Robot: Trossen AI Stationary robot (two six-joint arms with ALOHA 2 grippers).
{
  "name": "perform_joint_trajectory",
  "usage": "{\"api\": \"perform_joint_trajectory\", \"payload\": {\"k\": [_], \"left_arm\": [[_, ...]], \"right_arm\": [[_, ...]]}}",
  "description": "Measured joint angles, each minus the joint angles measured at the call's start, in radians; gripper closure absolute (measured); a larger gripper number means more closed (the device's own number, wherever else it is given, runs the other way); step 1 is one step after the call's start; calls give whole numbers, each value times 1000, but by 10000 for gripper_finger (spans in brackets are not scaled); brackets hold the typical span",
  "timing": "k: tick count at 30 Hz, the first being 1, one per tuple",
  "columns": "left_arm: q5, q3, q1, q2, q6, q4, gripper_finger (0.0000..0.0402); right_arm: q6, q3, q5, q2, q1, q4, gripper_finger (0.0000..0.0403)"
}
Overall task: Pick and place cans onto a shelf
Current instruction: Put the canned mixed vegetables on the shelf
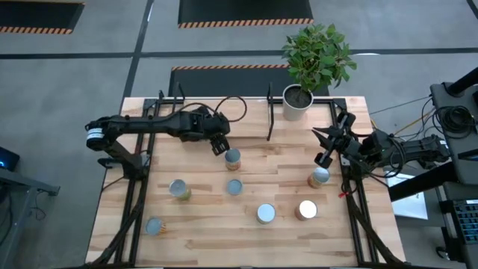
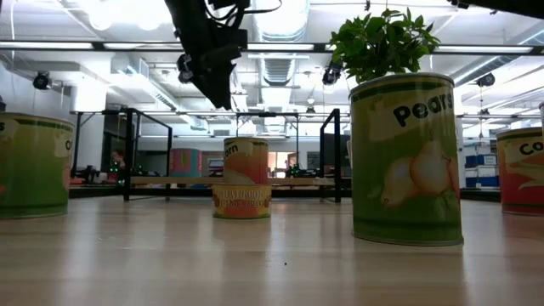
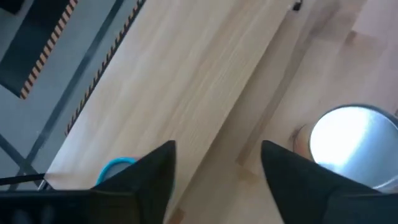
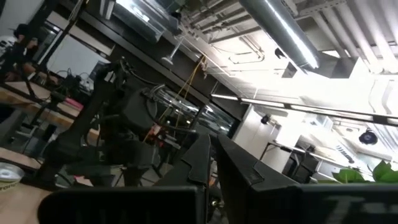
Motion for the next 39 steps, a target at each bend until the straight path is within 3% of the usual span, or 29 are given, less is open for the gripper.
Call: {"api": "perform_joint_trajectory", "payload": {"k": [8,10,22,39], "left_arm": [[0,-3,124,14,-184,-10,372],[-3,-11,145,26,-224,-10,391],[-82,-57,161,57,-260,-3,401],[-97,-193,173,57,-310,16,402]], "right_arm": [[0,0,0,0,0,0,385],[0,0,0,0,0,-2,385],[0,0,1,0,0,-6,385],[-1,0,1,0,0,-6,385]]}}
